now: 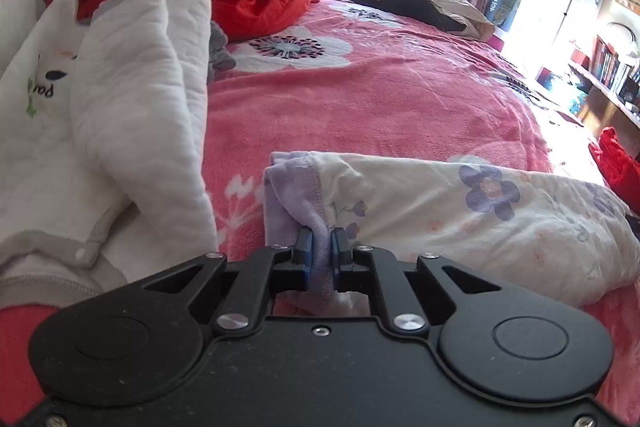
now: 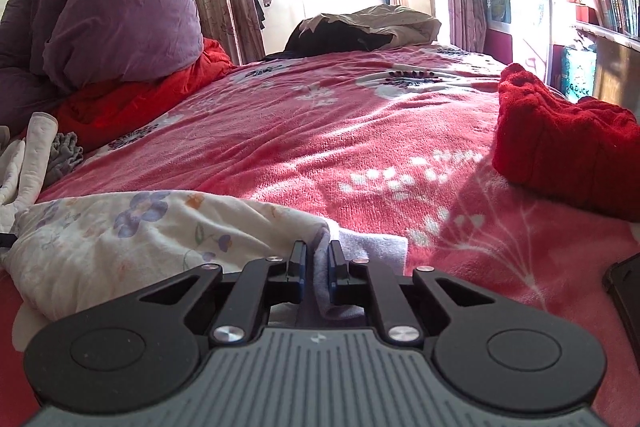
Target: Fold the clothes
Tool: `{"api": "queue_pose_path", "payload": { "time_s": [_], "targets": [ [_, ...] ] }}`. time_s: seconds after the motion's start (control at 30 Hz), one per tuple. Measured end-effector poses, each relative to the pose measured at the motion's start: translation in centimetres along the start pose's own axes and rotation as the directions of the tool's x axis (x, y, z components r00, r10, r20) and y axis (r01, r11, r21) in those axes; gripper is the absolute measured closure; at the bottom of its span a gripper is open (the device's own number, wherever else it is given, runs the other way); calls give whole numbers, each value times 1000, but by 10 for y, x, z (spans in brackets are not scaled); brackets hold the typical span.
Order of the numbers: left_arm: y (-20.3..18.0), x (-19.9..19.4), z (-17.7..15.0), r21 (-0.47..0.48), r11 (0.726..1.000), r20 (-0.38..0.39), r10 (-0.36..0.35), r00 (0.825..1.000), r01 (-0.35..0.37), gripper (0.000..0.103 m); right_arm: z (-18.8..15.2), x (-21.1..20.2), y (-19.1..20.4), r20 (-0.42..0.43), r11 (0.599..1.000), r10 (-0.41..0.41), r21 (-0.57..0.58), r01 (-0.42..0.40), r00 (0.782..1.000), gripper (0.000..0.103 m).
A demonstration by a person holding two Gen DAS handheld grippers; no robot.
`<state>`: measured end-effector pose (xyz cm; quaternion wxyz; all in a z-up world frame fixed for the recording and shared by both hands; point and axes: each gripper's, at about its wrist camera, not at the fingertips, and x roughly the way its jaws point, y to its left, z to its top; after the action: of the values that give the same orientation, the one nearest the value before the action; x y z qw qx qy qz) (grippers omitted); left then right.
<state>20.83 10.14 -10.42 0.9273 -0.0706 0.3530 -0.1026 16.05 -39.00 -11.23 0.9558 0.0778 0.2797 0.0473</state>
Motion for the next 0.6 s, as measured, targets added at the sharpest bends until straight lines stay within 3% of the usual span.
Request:
{"api": "queue_pose_path", "payload": {
  "time_s": [0.23,0.4,0.5,0.57,0.6],
  "targets": [
    [4,-7,24,12,1000,88,3,996,-4,96,9,-13,-1,74,1000,-1,-6,1,997,92],
    [6,9,23,3,999,41,33,999,-33,96,10,-1,2,59,1000,-5,-31,7,998,92],
    [4,8,21,6,998,28,68,997,-68,93,7,12,-1,-6,999,-7,-33,7,1000,91],
    [2,6,21,27,992,49,125,991,-126,69,6,16,-1,-21,999,-21,-40,20,1000,90],
    [3,4,21,24,986,70,160,985,-162,62,5,16,0,-17,998,-41,-49,41,999,81]
  ]
}}
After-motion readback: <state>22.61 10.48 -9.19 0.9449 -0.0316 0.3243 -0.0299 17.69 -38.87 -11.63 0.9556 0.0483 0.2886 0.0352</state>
